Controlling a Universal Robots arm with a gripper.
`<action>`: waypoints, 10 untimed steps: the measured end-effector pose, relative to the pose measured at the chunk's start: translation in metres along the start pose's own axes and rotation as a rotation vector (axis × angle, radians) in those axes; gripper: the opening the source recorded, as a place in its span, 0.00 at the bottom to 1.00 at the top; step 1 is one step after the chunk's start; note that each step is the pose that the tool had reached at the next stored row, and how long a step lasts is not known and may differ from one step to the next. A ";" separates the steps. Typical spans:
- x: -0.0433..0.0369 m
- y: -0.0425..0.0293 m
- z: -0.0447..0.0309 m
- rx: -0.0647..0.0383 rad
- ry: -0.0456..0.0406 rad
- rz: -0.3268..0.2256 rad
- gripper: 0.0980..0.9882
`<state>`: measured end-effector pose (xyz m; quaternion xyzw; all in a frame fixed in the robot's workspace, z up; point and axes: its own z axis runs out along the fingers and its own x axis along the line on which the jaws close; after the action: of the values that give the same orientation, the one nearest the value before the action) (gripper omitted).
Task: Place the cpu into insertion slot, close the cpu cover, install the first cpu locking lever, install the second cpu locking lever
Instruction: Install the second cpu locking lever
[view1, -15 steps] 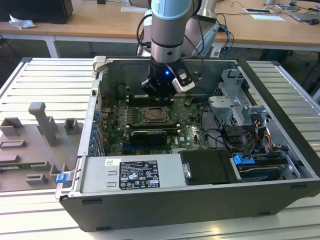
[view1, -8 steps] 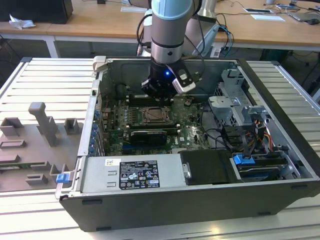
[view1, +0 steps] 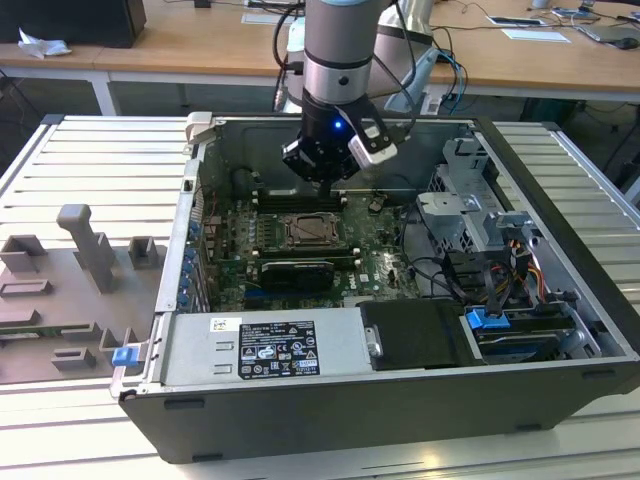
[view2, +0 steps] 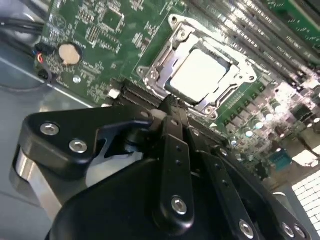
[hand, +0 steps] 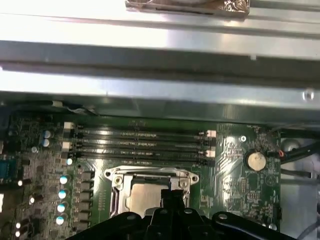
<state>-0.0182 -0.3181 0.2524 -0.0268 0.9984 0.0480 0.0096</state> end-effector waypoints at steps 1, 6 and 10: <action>0.0002 -0.0033 -0.0003 0.000 0.0000 0.000 0.01; 0.0013 -0.0244 -0.0016 -0.001 0.0200 0.002 0.01; 0.0020 -0.0384 -0.0011 -0.001 0.0220 0.002 0.01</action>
<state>-0.0182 -0.3564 0.2498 -0.0263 0.9985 0.0484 -0.0014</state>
